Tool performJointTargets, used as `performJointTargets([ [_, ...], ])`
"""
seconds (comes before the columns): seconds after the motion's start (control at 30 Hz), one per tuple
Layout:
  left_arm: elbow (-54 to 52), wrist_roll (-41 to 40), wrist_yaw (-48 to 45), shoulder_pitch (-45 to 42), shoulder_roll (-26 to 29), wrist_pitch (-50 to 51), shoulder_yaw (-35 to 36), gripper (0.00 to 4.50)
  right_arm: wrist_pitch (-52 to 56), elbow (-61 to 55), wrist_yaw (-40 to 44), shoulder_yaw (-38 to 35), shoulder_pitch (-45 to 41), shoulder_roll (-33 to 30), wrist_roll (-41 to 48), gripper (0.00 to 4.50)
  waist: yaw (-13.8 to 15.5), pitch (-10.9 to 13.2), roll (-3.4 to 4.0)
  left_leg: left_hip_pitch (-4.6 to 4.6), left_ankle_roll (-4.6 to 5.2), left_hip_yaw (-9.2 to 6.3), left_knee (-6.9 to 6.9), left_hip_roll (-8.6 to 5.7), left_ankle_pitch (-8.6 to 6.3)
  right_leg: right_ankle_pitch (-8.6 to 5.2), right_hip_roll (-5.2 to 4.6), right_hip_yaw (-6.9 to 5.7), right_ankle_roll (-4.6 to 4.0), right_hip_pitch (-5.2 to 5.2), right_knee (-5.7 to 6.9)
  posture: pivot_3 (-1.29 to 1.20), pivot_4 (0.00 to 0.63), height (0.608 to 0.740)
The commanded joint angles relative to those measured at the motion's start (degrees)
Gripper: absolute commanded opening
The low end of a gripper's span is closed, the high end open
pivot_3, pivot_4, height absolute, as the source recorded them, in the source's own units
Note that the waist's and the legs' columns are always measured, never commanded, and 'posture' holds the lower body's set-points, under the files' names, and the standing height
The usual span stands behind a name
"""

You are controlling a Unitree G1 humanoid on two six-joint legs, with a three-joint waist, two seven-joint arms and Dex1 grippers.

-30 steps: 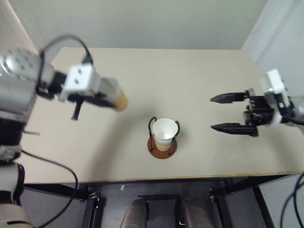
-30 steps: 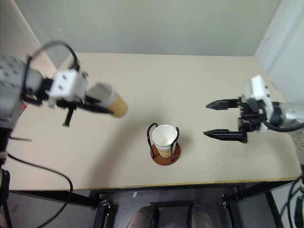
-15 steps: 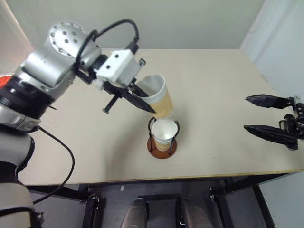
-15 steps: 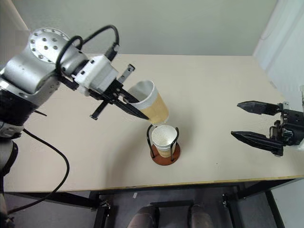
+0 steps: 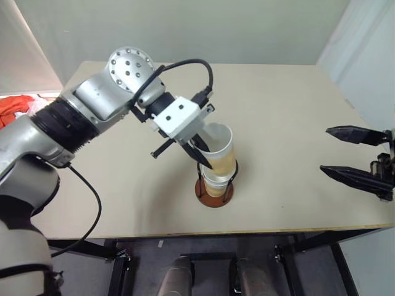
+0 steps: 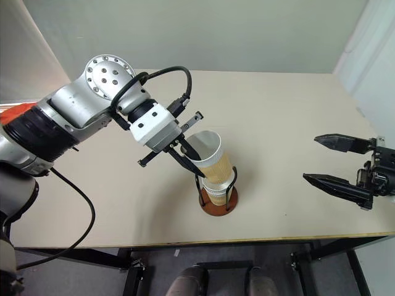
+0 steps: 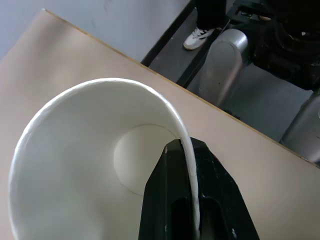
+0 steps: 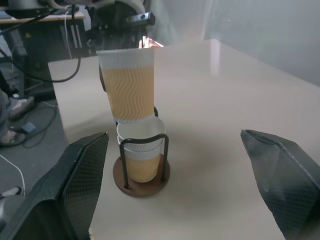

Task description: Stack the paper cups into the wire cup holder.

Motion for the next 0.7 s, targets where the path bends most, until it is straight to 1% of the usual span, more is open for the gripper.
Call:
performJointTargets([
  [0.03, 0.5, -0.6, -2.3, -1.8, 0.0, -1.7, -0.8, 0.02, 0.6, -2.9, -1.1, -4.9, 2.4, -0.4, 2.3, 4.5, 0.1, 0.0, 0.0, 0.0, 0.01, 0.0, 0.0, -0.01, -0.02, 0.0, 0.0, 0.01, 0.0, 0.01, 0.0, 0.0, 0.15, 0.74],
  [0.13, 1.7, 0.6, -2.3, -1.8, -1.0, -3.1, -1.5, 0.02, 0.2, -4.0, -2.2, -5.6, 4.1, -0.2, 2.7, 4.5, 0.1, 0.0, 0.0, -0.03, 0.06, 0.0, 0.03, -0.08, -0.05, -0.01, -0.06, 0.02, 0.02, 0.03, -0.02, 0.0, 0.15, 0.74],
  [0.23, 3.0, 1.6, -2.3, -1.9, -1.8, -3.6, -2.0, 0.02, 0.5, -5.6, -3.5, -6.3, 5.6, 0.7, 5.0, 4.5, 0.1, 0.0, 0.0, -0.01, 0.08, 0.0, 0.06, -0.13, -0.06, -0.04, -0.08, 0.02, 0.06, 0.08, -0.02, 0.0, 0.15, 0.74],
  [0.3, 4.0, 2.3, -2.3, -2.0, -2.3, -3.8, -2.3, 0.46, 0.8, -6.5, -4.3, -7.1, 6.9, 1.2, 6.4, 4.5, 0.1, 0.0, 0.0, -0.01, 0.09, 0.0, 0.06, -0.16, -0.06, -0.06, -0.07, 0.02, 0.12, 0.09, -0.01, 0.0, 0.15, 0.74],
  [0.37, 4.4, 2.7, -2.3, -1.9, -2.5, -3.9, -2.5, 1.03, 0.5, -6.9, -4.7, -7.5, 7.8, 1.3, 6.9, 4.5, 0.1, 0.0, 0.0, -0.01, 0.09, -0.03, 0.06, -0.21, -0.05, -0.08, -0.07, 0.03, 0.19, 0.1, 0.0, 0.0, 0.15, 0.74],
  [0.47, 5.3, 3.9, -2.3, -1.6, -3.3, -4.6, -2.4, 2.12, 0.0, -6.7, -5.3, -7.1, 8.1, 1.0, 7.2, 4.5, 0.1, 0.0, -0.01, -0.01, 0.14, -0.03, 0.06, -0.3, -0.08, -0.14, -0.08, 0.06, 0.28, 0.14, -0.02, 0.0, 0.15, 0.74],
  [0.6, 7.8, 5.3, -2.3, -0.9, -5.0, -5.0, -0.8, 3.46, -0.8, -6.2, -5.9, -5.4, 7.3, 0.5, 7.0, 4.5, 0.2, 0.0, -0.01, 0.01, 0.21, -0.11, 0.08, -0.38, -0.12, -0.21, -0.13, 0.09, 0.4, 0.24, -0.02, 0.0, 0.15, 0.74],
  [0.7, 9.6, 6.3, -2.3, -0.4, -5.0, -4.5, 1.5, 3.46, -1.6, -5.5, -5.7, -2.9, 5.9, 0.3, 6.5, 4.5, 0.2, 0.0, -0.01, 0.01, 0.25, -0.1, 0.08, -0.4, -0.15, -0.25, -0.14, 0.09, 0.48, 0.26, -0.03, 0.0, 0.15, 0.74],
])
